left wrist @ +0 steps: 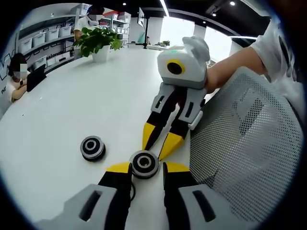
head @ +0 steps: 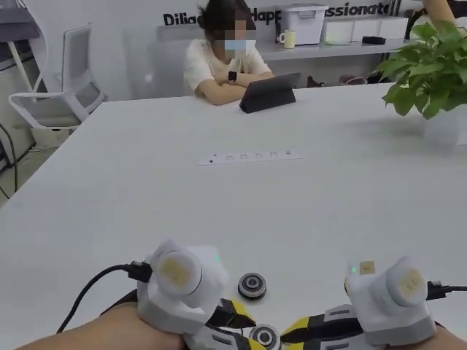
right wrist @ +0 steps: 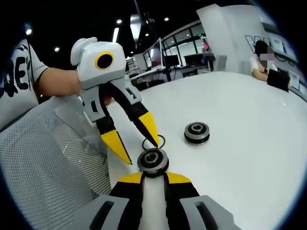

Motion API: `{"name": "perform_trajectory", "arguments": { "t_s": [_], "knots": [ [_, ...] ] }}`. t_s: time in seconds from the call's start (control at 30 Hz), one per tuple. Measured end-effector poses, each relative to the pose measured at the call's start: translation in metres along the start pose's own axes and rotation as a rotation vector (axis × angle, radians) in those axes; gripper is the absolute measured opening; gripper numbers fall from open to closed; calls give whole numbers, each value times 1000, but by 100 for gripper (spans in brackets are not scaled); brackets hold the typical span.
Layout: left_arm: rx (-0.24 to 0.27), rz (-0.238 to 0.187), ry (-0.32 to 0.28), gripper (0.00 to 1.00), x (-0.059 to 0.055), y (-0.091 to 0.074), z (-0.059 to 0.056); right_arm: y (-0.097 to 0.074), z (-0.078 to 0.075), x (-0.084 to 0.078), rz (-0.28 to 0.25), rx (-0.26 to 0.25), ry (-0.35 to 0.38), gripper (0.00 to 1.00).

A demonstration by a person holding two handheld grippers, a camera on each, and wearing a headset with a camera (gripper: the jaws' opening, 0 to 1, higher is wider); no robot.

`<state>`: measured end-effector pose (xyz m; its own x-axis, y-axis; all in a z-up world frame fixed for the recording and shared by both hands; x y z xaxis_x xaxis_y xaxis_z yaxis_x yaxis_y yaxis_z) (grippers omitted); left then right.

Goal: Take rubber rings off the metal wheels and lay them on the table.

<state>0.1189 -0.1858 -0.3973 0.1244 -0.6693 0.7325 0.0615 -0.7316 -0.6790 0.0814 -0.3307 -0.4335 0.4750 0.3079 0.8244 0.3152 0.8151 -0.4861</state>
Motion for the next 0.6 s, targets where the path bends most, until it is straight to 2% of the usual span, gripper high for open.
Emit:
{"name": "perform_trajectory", "arguments": {
  "t_s": [0.33, 0.47, 0.53, 0.6],
  "knots": [
    [18, -1, 18, 12, 0, 4, 1, 0, 0, 0, -6, 0, 2, 14],
    [24, -3, 52, 11, -2, 5, -3, 1, 0, 0, -13, -1, 4, 14],
    [41, -12, 91, 12, -2, 6, -4, 1, 1, 0, -15, -1, 3, 14],
    [43, -16, 82, 11, -2, 5, -3, 1, 1, 0, -16, -2, 3, 14]
  ]
}}
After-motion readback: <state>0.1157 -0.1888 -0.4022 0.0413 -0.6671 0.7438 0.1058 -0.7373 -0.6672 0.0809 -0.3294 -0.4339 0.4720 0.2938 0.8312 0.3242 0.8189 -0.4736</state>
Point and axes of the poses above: the centre of the closed fingertips' face, and the gripper's own axes: y roughly forward along the fingers, z roughly to its left, x roughly out of its top, the point moved 9 cm from there along -y, roughly backward along the fingers, and after that the axes turned 3 degrees about x, right-handed, at the moved point
